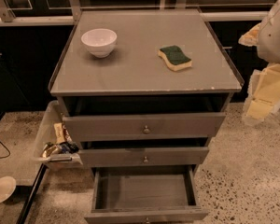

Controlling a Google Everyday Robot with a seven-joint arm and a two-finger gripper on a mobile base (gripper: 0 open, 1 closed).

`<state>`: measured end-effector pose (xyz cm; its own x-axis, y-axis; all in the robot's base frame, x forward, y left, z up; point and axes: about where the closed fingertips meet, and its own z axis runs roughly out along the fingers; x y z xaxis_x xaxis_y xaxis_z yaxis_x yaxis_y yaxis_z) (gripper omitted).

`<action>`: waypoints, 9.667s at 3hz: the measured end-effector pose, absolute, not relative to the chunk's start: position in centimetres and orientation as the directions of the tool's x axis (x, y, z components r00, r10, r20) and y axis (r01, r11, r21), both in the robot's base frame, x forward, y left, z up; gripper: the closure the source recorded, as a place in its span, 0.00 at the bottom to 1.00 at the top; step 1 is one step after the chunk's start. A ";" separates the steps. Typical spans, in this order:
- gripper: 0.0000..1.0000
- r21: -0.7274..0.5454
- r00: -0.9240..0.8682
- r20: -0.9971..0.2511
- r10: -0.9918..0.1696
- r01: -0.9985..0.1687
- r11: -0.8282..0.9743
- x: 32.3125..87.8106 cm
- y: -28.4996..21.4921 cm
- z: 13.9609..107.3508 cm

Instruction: Close bottom drawer

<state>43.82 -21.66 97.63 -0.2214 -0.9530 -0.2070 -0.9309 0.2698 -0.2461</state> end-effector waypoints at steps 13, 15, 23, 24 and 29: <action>1.00 0.025 -0.268 -0.565 -0.780 -0.951 0.309 37.9 -26.7 50.1; 1.00 0.061 -0.278 -0.549 -0.788 -0.954 0.294 39.5 -27.3 39.6; 0.83 0.002 -0.199 -0.717 -0.668 -0.959 0.283 40.8 -22.1 15.8; 0.59 0.002 -0.199 -0.717 -0.668 -0.959 0.283 40.8 -22.1 15.8; 0.61 -0.151 -0.020 -0.714 -0.700 -0.972 0.182 49.9 -20.6 17.0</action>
Offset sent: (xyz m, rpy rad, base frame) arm -0.0294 -0.0206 -0.1079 0.0892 0.1016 0.0166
